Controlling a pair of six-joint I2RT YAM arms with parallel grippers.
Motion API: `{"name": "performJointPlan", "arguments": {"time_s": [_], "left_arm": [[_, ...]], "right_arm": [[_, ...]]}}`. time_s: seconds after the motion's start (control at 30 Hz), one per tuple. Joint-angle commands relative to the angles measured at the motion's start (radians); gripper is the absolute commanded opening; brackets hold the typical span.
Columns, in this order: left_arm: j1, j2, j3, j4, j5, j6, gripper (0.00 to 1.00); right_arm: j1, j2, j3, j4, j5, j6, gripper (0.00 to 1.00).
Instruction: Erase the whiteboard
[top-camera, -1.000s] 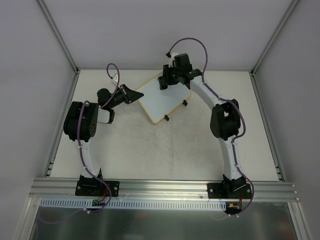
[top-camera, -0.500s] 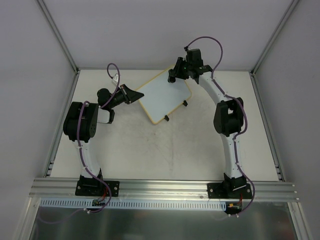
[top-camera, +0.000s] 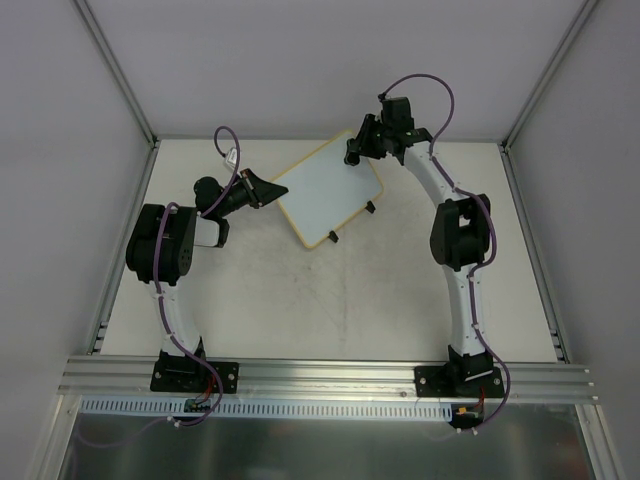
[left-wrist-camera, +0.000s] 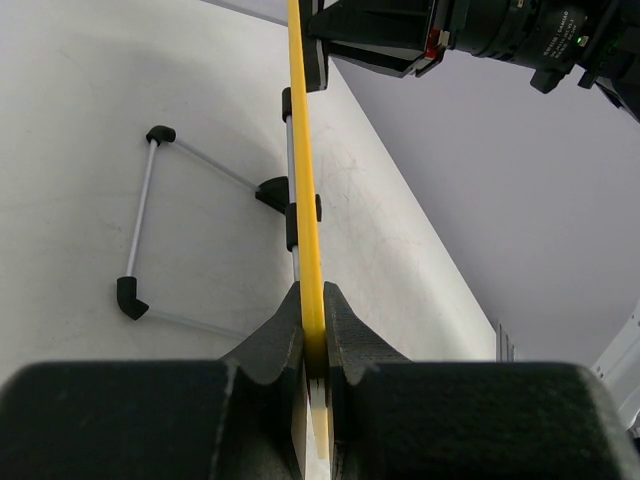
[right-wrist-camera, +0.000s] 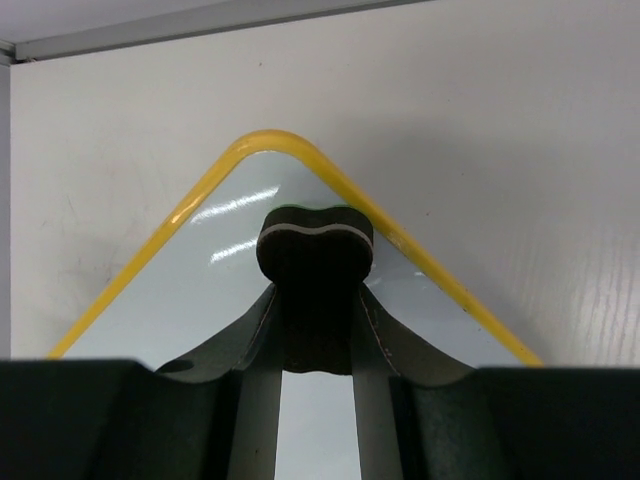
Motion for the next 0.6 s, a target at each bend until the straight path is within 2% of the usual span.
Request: {"name": "performJointPlan", "arguments": {"time_s": [0.0,0.17,0.33,0.57], "left_arm": [[-0.046,-0.059,-0.018,0.123,0.229,0.048,0.00],[-0.049,-0.065,-0.021,0.113,0.231,0.057,0.00],[-0.050,-0.065,-0.021,0.115,0.229,0.055,0.00],[-0.050,-0.068,-0.026,0.121,0.229,0.054,0.00]], "right_arm": [[0.005,0.033,0.039,-0.138,0.006,-0.060,0.00],[0.006,0.017,-0.008,-0.236,-0.042,-0.114,0.00],[0.010,-0.042,-0.150,-0.230,-0.114,-0.143,0.00],[-0.001,-0.071,-0.232,-0.190,-0.170,-0.134,0.00]]}}
